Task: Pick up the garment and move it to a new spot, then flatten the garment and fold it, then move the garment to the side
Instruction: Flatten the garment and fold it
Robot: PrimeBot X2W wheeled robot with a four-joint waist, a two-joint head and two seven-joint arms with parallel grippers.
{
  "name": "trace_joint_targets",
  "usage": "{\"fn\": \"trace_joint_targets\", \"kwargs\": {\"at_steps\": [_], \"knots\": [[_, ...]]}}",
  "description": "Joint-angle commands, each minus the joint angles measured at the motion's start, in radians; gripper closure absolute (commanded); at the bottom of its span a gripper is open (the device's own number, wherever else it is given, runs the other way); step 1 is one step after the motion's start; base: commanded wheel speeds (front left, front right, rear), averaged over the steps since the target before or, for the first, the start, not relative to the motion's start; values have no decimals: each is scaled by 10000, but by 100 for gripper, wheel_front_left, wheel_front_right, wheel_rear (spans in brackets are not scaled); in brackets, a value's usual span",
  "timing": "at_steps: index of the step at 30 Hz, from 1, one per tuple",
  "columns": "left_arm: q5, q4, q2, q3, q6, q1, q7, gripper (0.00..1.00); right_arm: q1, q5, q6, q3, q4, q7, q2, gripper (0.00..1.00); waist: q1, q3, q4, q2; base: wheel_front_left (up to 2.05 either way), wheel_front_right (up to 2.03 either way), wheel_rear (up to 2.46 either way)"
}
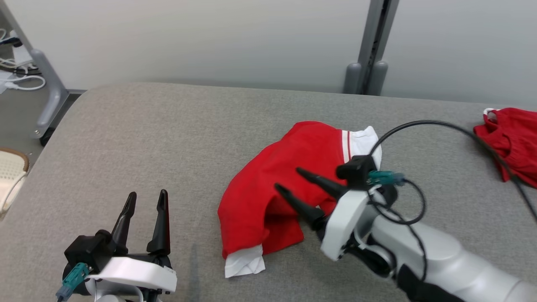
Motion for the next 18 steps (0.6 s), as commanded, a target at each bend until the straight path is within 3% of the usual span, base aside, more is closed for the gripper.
{"fn": "trace_joint_targets", "kwargs": {"at_steps": [1,11,18], "knots": [[75,-30,35,72,6,89,-41,0,-136,65,3,-102,-77,-69,-176,0,0,-84,-147,0,0,0,0],[219,-154,37,227,-49,345,-39,0,1175,-1160,3,-3315,-1319,-108,-2063,0,0,-379,-948,0,0,0,0],[280,-236,59,376,-60,446,-41,0,3264,-2530,3,-6063,-2343,-108,-2498,0,0,-440,-1287,0,0,0,0]]}}
